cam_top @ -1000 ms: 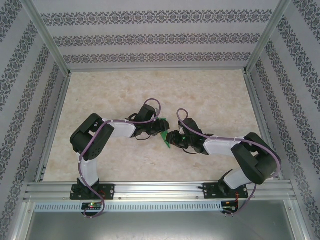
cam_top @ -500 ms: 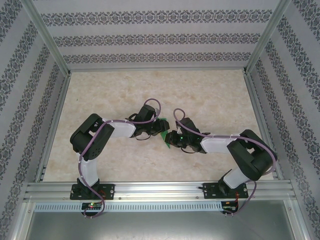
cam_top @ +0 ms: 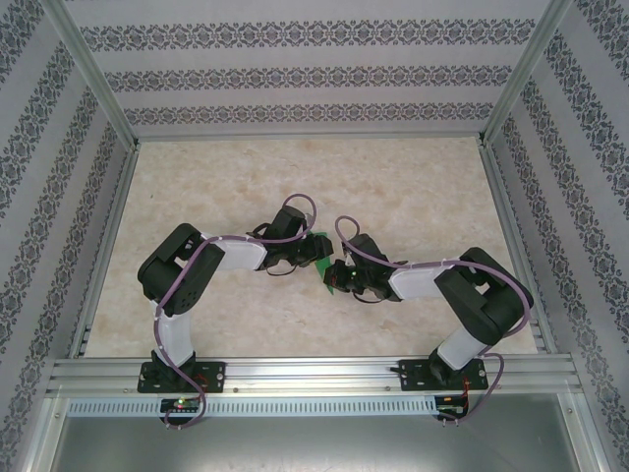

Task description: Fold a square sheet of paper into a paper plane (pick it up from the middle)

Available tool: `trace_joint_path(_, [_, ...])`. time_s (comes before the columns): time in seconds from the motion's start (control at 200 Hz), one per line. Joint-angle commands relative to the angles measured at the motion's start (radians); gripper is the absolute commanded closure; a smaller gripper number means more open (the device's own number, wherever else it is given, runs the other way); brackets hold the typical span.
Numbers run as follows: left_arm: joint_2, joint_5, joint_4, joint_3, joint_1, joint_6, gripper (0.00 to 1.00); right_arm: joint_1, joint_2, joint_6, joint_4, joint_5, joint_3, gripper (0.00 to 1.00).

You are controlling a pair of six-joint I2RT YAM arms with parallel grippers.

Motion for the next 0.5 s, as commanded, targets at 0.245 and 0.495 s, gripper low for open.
trace_joint_path(0.245, [0.0,-0.032,-0.092,0.001,0.001,0.02,0.55,-0.027,-0.003,0.074,0.122,-0.053,-0.055,0.95])
trace_joint_path(0.495, [0.001,-0.028,-0.092,0.006,0.002,0.021,0.55,0.002,-0.123,-0.062,-0.103,0.017,0.022,0.82])
